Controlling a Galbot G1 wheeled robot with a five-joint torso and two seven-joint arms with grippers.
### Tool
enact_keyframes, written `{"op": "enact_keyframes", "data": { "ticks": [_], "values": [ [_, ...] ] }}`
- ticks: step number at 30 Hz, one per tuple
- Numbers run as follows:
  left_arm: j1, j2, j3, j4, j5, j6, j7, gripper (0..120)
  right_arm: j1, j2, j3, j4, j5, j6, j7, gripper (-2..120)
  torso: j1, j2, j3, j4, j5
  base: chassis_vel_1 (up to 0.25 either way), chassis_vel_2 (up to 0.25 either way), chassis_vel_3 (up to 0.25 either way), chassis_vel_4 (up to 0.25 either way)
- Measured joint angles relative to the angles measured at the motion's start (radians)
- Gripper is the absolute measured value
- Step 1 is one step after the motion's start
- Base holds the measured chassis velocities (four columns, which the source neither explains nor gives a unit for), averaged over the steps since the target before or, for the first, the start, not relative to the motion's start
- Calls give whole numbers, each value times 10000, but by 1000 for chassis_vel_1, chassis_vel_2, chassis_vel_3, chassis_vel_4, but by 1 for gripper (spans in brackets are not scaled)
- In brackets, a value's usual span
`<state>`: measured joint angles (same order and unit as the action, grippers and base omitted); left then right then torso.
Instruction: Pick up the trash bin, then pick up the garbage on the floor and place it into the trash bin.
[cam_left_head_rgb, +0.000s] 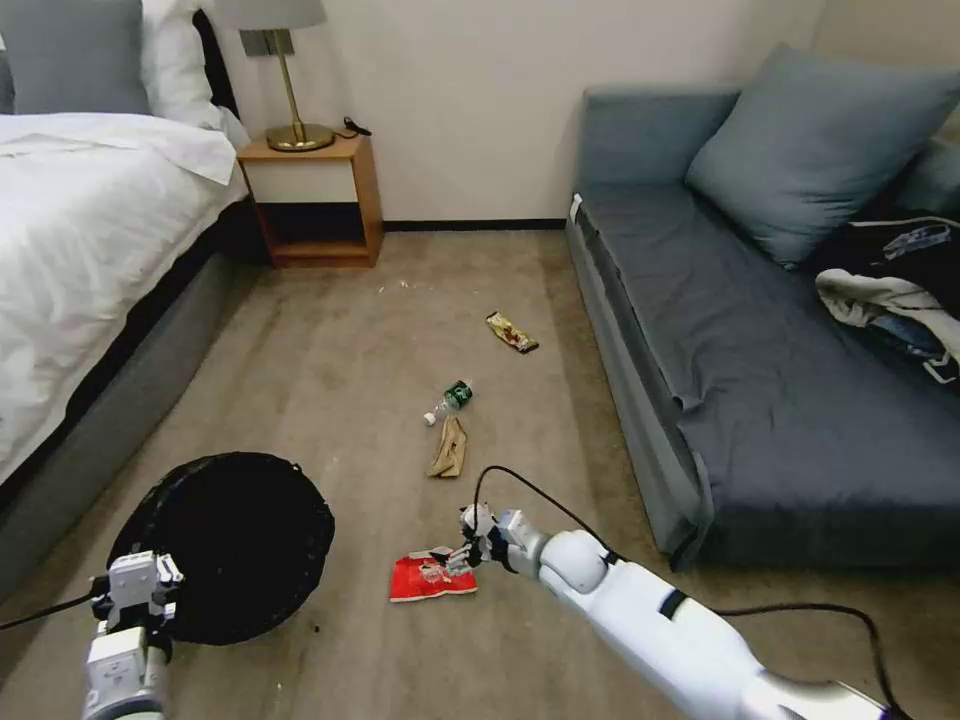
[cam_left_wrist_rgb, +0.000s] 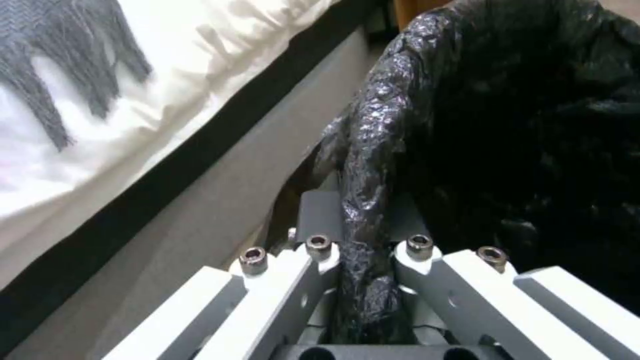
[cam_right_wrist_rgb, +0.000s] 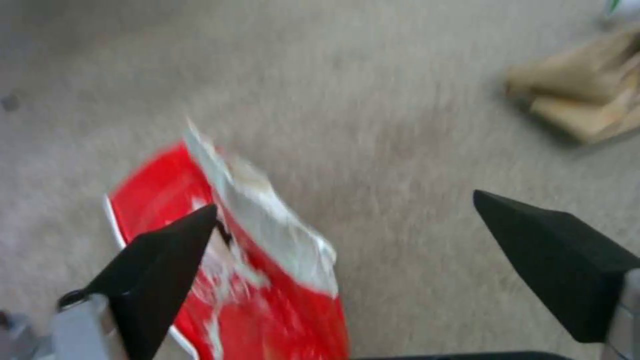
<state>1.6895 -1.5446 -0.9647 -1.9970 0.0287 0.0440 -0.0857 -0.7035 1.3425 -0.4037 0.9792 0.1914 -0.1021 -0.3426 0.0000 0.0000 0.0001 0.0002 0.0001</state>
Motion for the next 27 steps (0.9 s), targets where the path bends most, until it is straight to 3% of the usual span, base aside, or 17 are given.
{"op": "enact_keyframes", "data": {
  "ticks": [13, 16, 27],
  "values": [
    [-69, -85, 56, 350, 150, -220, -168, 4, -401, 242, 160, -682, -1031, 296, 72, 54, 1, 0, 0, -2, -1, 0, 0, 0, 0],
    [-25, -29, 55, 309, 150, -233, -176, 4, -571, 181, 328, -487, -1038, 319, 81, 39, 0, 0, -1, -2, -1, 0, 0, 0, 0],
    [55, 69, 113, 192, 176, -252, -183, 4, -1068, -121, 636, 97, -1172, 630, 255, 3, 1, 0, -1, -2, -2, 0, 0, 0, 0]
  ]
}}
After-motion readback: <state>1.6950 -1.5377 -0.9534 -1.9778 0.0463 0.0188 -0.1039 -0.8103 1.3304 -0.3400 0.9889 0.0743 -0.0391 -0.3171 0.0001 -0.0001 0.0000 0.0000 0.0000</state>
